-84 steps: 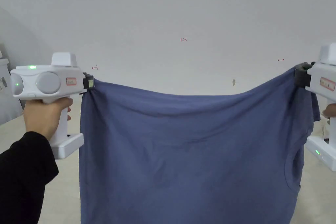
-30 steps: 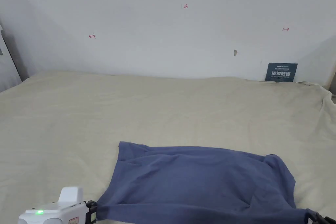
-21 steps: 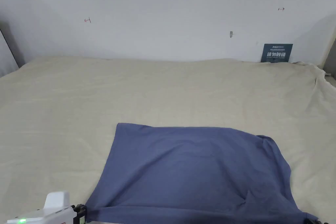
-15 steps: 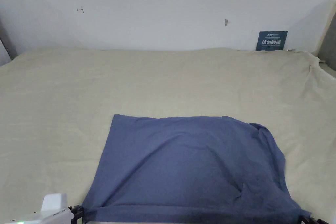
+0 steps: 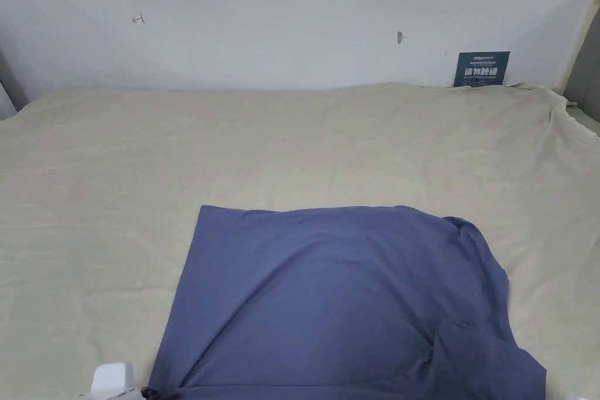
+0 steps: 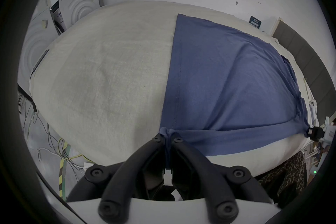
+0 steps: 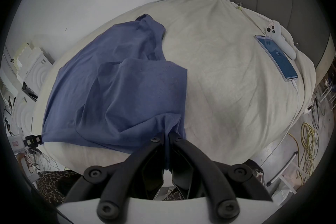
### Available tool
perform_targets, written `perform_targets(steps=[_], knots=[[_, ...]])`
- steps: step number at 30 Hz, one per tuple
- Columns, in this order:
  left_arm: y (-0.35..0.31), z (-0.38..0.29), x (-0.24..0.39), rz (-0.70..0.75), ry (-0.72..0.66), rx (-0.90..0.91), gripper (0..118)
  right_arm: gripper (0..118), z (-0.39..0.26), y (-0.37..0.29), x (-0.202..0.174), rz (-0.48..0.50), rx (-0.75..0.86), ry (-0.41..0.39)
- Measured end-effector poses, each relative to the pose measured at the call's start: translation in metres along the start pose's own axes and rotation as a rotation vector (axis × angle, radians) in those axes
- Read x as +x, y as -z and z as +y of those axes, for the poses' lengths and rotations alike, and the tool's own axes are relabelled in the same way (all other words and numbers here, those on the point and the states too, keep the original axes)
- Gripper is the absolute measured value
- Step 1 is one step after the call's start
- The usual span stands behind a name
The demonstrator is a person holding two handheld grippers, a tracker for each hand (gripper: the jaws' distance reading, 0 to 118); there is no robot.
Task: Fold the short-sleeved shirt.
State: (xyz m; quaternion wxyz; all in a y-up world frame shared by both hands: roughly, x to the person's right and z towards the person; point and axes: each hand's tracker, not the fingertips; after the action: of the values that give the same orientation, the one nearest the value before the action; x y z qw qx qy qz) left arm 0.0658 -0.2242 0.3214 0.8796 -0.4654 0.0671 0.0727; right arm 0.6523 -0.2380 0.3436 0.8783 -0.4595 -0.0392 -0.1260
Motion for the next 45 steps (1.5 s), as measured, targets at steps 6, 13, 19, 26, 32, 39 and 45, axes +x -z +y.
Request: perform_targets(steps=[6, 13, 19, 26, 32, 39, 45], knots=[[-0.022, 0.014, 0.005, 0.007, -0.052, -0.002, 85, 85, 0.014, -0.027, -0.020, -0.049, 0.035, -0.081], [-0.093, 0.065, 0.038, -0.064, -0.052, 0.277, 100, 96, 0.069, -0.101, -0.061, -0.004, 0.319, -0.150], [-0.140, 0.100, 0.077, -0.045, -0.001, 0.527, 99, 96, 0.101, -0.146, -0.095, 0.042, 0.527, -0.170], [-0.153, 0.107, 0.103, -0.023, 0.094, 0.673, 61, 82, 0.108, -0.169, -0.125, 0.008, 0.654, -0.206], [-0.153, 0.103, 0.098, -0.134, 0.062, 0.683, 1, 8, 0.105, -0.173, -0.134, -0.004, 0.699, -0.249], [-0.151, 0.098, 0.081, -0.143, 0.078, 0.611, 0, 0, 0.103, -0.171, -0.135, 0.014, 0.690, -0.257], [-0.113, 0.083, 0.047, -0.146, 0.082, 0.339, 0, 0, 0.102, -0.167, -0.128, 0.024, 0.673, -0.235]])
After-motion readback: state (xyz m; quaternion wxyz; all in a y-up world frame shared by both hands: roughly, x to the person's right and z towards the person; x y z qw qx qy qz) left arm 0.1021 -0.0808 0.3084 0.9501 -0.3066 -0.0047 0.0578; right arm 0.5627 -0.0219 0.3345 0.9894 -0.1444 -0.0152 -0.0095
